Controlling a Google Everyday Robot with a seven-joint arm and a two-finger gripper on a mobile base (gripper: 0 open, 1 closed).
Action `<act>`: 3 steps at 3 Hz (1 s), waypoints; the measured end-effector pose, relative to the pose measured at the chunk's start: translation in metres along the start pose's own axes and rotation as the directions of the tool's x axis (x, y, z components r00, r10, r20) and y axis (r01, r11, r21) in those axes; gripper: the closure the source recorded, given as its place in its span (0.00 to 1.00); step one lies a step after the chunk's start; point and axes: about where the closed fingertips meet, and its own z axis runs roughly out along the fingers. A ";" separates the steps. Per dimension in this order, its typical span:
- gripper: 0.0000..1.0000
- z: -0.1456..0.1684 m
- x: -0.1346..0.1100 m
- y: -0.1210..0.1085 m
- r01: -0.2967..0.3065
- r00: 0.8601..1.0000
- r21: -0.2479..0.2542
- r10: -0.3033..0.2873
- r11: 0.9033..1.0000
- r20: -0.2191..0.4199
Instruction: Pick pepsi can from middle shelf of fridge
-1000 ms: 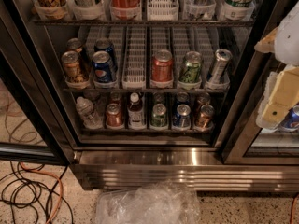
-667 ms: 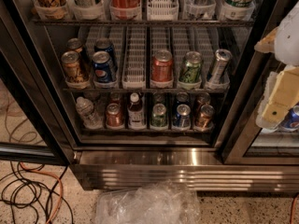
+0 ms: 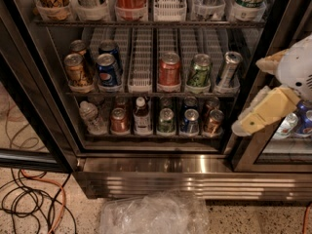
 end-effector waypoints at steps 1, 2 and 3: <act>0.00 0.030 -0.050 0.008 -0.045 0.978 -0.080 0.060 0.996 0.201; 0.00 0.026 -0.069 0.016 -0.059 0.962 -0.113 0.086 0.992 0.258; 0.00 0.038 -0.061 0.022 -0.076 0.956 -0.081 0.096 0.994 0.277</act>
Offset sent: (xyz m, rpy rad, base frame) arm 0.0188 0.0478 0.0016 0.1940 -0.0183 0.0273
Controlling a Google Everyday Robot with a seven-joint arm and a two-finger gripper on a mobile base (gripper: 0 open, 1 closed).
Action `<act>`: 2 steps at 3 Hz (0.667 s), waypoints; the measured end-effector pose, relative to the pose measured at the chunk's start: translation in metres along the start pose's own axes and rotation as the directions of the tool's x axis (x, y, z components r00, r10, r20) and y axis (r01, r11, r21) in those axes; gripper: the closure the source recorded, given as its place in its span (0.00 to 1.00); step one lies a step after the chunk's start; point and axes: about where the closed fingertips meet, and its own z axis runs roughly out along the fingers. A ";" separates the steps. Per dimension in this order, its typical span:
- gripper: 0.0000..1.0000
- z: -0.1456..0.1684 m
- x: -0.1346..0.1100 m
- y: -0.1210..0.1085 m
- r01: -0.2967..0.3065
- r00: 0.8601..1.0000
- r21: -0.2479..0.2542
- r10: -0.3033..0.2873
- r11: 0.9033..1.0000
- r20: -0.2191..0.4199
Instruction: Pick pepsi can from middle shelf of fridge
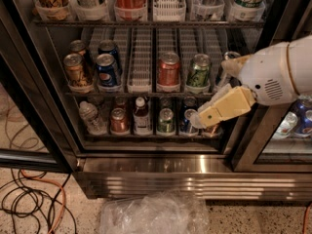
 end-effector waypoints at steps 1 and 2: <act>0.00 0.037 -0.009 0.008 0.006 0.996 0.034 -0.009 0.999 0.088; 0.00 0.075 -0.024 0.026 0.004 0.984 0.065 -0.015 0.998 0.176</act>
Offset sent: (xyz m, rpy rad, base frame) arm 0.0564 0.1067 -0.0346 0.2330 -0.3021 -0.1877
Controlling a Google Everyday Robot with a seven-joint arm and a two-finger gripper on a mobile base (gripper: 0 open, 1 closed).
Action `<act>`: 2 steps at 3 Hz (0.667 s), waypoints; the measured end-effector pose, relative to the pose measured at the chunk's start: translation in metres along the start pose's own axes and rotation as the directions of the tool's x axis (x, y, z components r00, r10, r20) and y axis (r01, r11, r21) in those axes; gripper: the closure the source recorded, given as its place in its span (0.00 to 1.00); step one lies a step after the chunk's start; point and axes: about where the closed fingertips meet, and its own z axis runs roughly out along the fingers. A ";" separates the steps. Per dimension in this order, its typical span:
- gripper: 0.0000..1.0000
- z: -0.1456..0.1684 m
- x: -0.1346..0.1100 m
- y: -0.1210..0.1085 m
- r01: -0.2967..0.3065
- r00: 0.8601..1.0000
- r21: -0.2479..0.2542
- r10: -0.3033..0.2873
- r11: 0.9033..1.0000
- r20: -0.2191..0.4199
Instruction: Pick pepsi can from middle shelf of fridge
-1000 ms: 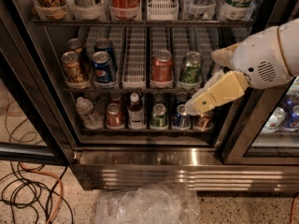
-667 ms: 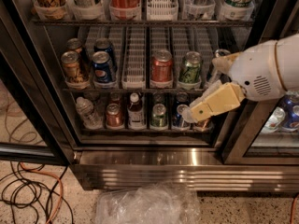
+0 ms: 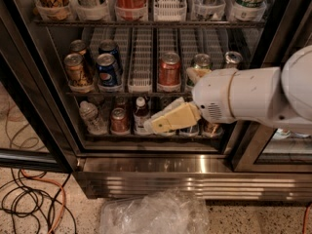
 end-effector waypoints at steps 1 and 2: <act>0.00 0.037 -0.015 0.003 0.017 0.997 0.047 -0.020 0.999 0.080; 0.00 0.038 -0.025 -0.008 0.025 0.995 0.106 -0.035 0.994 0.098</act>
Offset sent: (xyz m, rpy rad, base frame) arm 0.0168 0.0317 -0.0045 0.0436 -0.0664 -0.0183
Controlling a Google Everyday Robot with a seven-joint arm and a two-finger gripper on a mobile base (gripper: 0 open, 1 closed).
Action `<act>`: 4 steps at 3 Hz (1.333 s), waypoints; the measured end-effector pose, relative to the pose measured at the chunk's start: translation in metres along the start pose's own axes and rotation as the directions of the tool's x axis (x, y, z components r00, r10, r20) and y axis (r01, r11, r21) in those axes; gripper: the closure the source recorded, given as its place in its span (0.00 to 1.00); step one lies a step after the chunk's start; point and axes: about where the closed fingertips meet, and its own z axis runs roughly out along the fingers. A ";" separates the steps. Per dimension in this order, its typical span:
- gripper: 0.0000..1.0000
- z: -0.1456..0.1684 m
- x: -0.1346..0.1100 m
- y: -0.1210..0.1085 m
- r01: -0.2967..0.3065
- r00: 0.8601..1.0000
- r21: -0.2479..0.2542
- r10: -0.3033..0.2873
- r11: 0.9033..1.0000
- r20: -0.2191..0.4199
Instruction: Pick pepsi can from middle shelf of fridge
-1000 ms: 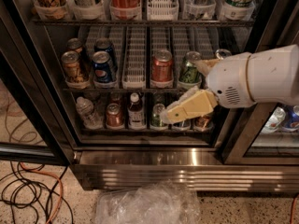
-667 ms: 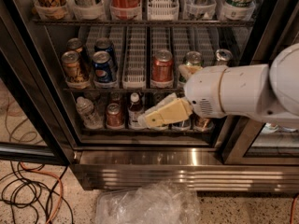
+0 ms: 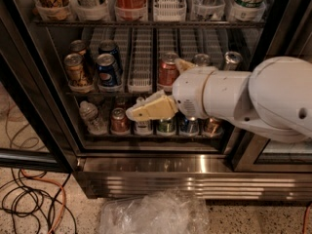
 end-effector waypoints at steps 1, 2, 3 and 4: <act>0.00 0.000 0.015 0.003 -0.061 0.998 0.016 0.061 0.998 -0.011; 0.00 0.025 0.028 0.005 -0.118 0.993 0.034 0.117 0.992 0.029; 0.00 0.055 0.032 -0.003 -0.133 0.989 0.108 0.125 0.985 0.083; 0.00 0.067 0.037 0.007 -0.124 0.990 0.084 0.117 0.989 0.083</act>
Offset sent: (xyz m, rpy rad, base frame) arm 0.0419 0.0289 -0.0682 0.1933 0.0210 -0.1493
